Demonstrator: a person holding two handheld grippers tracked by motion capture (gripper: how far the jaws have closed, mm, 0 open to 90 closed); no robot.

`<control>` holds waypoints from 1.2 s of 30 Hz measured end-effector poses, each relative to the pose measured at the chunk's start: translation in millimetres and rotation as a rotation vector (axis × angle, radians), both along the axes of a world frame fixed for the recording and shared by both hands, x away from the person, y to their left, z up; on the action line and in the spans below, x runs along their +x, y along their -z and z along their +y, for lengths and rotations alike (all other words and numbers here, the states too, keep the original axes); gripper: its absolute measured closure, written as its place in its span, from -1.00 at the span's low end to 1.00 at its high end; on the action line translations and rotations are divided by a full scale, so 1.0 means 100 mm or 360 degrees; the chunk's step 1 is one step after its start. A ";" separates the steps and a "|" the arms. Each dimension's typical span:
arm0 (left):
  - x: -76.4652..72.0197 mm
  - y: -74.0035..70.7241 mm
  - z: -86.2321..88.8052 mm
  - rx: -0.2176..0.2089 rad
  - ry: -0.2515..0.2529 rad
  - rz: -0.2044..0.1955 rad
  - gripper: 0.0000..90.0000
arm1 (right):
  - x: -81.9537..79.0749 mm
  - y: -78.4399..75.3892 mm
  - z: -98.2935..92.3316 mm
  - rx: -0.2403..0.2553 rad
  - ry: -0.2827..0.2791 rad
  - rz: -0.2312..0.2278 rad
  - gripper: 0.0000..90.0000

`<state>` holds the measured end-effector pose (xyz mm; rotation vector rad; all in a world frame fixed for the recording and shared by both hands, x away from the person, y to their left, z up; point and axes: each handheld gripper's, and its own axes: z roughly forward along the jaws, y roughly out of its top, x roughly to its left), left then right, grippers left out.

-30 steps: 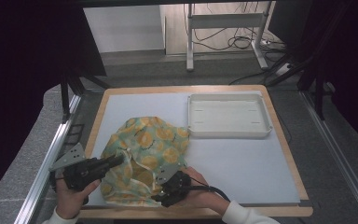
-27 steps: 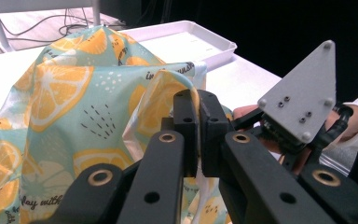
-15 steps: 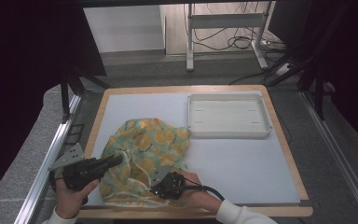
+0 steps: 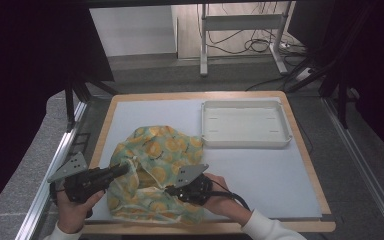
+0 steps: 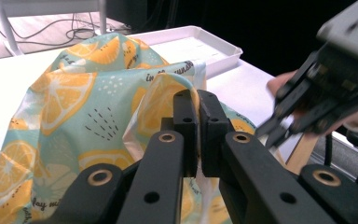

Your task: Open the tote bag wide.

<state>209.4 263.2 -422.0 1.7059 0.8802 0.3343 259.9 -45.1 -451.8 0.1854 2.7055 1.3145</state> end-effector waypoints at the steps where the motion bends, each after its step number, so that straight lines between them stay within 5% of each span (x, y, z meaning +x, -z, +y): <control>1: 0.00 0.00 0.00 -0.0003 -0.0004 -0.0001 0.96 | 0.01 -0.06 -0.03 0.0023 0.0016 -0.0017 0.96; 13: 0.07 0.01 -0.02 0.0027 -0.0005 0.0024 0.96 | 0.22 -0.46 -0.28 0.0213 0.0166 -0.0126 0.97; 23: 0.17 0.00 -0.02 0.0036 -0.0002 0.0045 0.97 | 0.36 -0.58 -0.34 0.0278 0.0242 -0.0157 0.97; 36: 0.34 -0.27 0.03 0.0041 -0.0057 -0.0036 0.97 | 0.65 -0.83 -0.36 0.0296 0.0358 -0.0251 0.97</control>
